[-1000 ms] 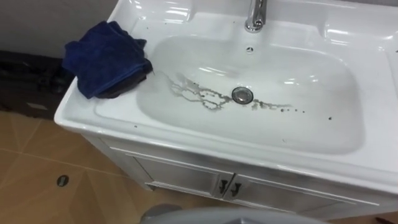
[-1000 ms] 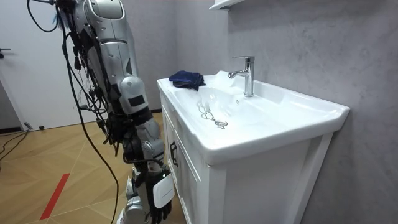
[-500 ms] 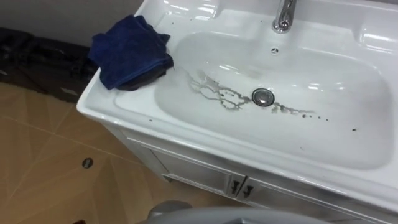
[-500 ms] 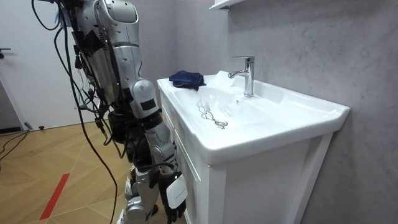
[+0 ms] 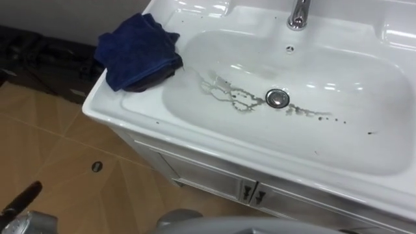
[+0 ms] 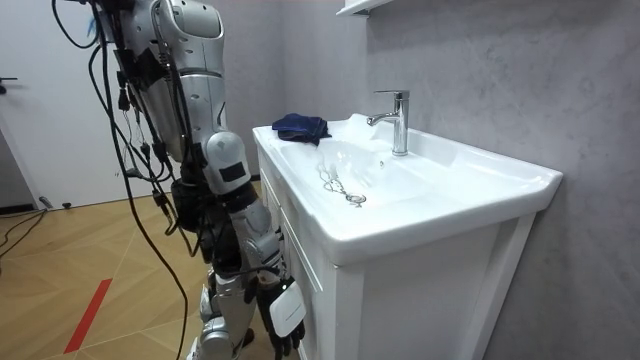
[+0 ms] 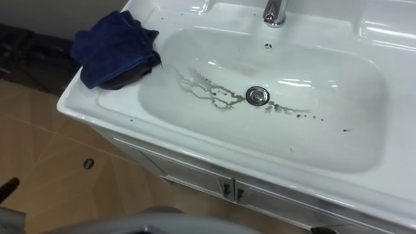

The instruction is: Wipe basin

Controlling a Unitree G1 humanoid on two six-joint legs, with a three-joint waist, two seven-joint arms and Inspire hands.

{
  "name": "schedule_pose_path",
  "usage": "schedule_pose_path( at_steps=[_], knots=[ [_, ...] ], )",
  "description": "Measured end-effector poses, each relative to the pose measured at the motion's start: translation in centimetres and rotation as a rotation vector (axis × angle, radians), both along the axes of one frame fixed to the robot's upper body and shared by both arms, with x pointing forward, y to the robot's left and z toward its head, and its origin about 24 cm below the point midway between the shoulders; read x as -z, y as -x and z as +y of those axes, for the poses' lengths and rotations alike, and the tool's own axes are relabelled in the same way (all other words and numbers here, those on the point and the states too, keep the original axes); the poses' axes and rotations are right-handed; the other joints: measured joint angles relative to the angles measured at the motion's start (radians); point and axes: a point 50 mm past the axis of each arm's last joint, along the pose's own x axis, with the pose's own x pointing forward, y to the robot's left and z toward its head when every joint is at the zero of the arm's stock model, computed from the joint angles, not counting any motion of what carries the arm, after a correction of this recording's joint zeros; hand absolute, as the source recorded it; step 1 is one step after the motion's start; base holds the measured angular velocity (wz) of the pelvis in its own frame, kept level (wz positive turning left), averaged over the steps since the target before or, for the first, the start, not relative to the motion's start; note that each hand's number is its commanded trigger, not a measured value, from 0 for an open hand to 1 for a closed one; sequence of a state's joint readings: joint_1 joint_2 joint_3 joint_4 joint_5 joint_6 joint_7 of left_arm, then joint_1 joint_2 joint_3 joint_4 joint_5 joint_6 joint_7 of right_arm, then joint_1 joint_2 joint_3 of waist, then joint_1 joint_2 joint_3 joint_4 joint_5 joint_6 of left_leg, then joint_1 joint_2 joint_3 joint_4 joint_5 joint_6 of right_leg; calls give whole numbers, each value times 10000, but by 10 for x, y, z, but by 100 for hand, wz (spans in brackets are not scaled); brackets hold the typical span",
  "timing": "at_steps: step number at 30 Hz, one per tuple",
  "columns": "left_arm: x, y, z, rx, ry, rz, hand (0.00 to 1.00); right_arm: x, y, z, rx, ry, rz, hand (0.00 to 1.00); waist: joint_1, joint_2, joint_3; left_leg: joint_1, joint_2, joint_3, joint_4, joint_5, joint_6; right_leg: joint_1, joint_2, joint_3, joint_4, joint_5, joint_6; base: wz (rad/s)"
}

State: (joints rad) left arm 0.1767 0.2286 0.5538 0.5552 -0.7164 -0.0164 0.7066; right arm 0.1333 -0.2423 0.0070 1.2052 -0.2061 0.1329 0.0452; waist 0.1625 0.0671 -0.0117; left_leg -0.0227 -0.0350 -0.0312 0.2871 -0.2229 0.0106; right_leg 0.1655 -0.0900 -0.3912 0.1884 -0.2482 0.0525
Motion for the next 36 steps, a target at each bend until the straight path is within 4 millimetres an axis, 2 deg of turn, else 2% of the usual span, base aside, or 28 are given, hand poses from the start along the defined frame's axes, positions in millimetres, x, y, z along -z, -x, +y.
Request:
schedule_pose_path(
  at_steps=[3,6,11,17,19,24,29,33,36],
  knots=[
    [-19,-15,11,-239,-790,-561,0,0,1,0,5,-24,-68,0,68,-2,5,56,26,40,-56,7,-11,-11,12,76,24,3,-4,-5],
    [-36,-19,19,-756,-1443,-1177,0,0,1,0,12,-42,-111,0,103,16,5,189,56,207,-225,30,-23,-32,21,333,2,9,-15,-16],
    [-61,-31,27,-548,-2738,-1381,0,0,1,0,-16,-47,-111,0,76,54,33,181,50,251,-282,30,-21,-69,15,311,-26,27,-38,-4],
    [-110,-52,27,142,-5102,-2072,0,0,-1,1,-140,-65,-207,0,65,90,123,179,42,200,-270,31,-21,-76,23,321,-34,27,-38,1],
    [-122,-56,25,260,-5764,-2191,0,0,0,0,-227,-48,-154,0,-52,126,140,186,41,192,-266,30,-21,-63,25,319,-47,28,-38,2],
    [-158,-68,15,1210,-8661,-1521,0,0,1,1,-347,-98,-161,0,-288,141,179,192,16,247,-278,30,-22,15,26,316,-213,30,-37,0],
    [-185,-81,-3,2410,-9977,-2238,0,0,0,1,-465,-349,-62,0,-584,139,188,153,24,271,-283,30,-22,-28,26,316,-205,30,-37,-1],
    [-196,-95,-27,4077,-11400,-1918,0,1,3,3,-449,-550,109,0,-775,135,184,181,28,295,-298,31,-21,-42,24,366,-183,30,-37,-1],
    [-195,-109,-48,5568,-12003,-1740,0,2,3,3,-460,-711,279,0,-891,135,179,203,31,283,-266,33,-20,-9,26,471,-183,30,-37,0]
  ],
)
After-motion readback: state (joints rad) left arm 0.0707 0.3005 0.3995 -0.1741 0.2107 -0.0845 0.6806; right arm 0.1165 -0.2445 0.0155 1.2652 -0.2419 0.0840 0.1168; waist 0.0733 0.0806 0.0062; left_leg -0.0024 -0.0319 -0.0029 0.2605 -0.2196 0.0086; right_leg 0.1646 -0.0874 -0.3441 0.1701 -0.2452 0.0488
